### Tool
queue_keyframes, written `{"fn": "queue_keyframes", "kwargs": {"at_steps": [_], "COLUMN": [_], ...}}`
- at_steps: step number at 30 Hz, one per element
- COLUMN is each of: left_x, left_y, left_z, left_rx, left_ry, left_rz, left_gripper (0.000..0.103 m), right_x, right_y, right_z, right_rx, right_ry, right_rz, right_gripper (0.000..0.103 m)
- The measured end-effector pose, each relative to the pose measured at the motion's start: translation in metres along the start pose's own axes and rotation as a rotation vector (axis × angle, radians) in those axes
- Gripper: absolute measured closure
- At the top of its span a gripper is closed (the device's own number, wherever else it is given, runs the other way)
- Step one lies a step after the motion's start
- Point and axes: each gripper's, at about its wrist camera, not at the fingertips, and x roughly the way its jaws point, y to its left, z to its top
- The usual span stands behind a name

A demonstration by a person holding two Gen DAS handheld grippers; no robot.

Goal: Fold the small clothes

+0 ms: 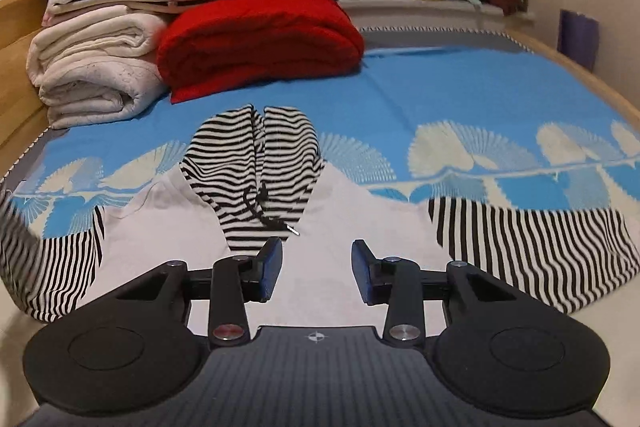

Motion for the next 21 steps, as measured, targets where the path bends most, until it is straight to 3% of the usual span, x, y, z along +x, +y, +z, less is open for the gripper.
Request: {"fn": "queue_keyframes", "kwargs": {"at_steps": [1,2,3,4,5,6,10,13,14,18,21], "left_x": [0.003,0.011,0.016,0.016,0.012,0.013,0.032,0.048,0.053,0.059,0.062], "left_y": [-0.026,-0.054,-0.072,-0.084,-0.092,-0.092,-0.061,-0.033,-0.024,-0.003,-0.005], "left_z": [-0.009,-0.021,-0.03,-0.035,-0.038,-0.037,-0.029,-0.029,-0.027,-0.021,-0.018], "left_rx": [0.028,0.06,0.091,0.126,0.166,0.183,0.167,0.155,0.144,0.093,0.119], "left_ry": [0.056,0.168,0.243,0.256,0.22,0.197,0.222,0.283,0.296,0.335,0.337], "left_rz": [-0.118,-0.278,-0.373,-0.396,-0.363,-0.329,-0.087,0.116,0.161,0.194,0.196], "left_gripper": [0.094,0.086,0.083,0.078,0.065,0.061,0.059,0.059,0.059,0.059,0.059], "right_x": [0.001,0.001,0.002,0.003,0.005,0.006,0.012,0.021,0.025,0.044,0.067], "right_y": [0.001,0.002,0.003,0.003,0.002,0.0,-0.014,-0.028,-0.032,-0.055,-0.072], "right_z": [-0.001,-0.003,-0.003,-0.004,-0.004,-0.003,0.0,0.002,0.002,0.002,-0.008], "right_rx": [-0.001,-0.003,-0.001,0.004,0.014,0.029,0.123,0.219,0.246,0.381,0.481], "right_ry": [0.004,0.008,0.013,0.019,0.026,0.033,0.065,0.113,0.126,0.194,0.305], "right_rz": [-0.002,-0.001,0.002,0.006,0.008,0.006,0.006,0.024,0.02,-0.023,-0.029], "right_gripper": [0.063,0.063,0.063,0.063,0.063,0.063,0.064,0.083,0.084,0.083,0.082]}}
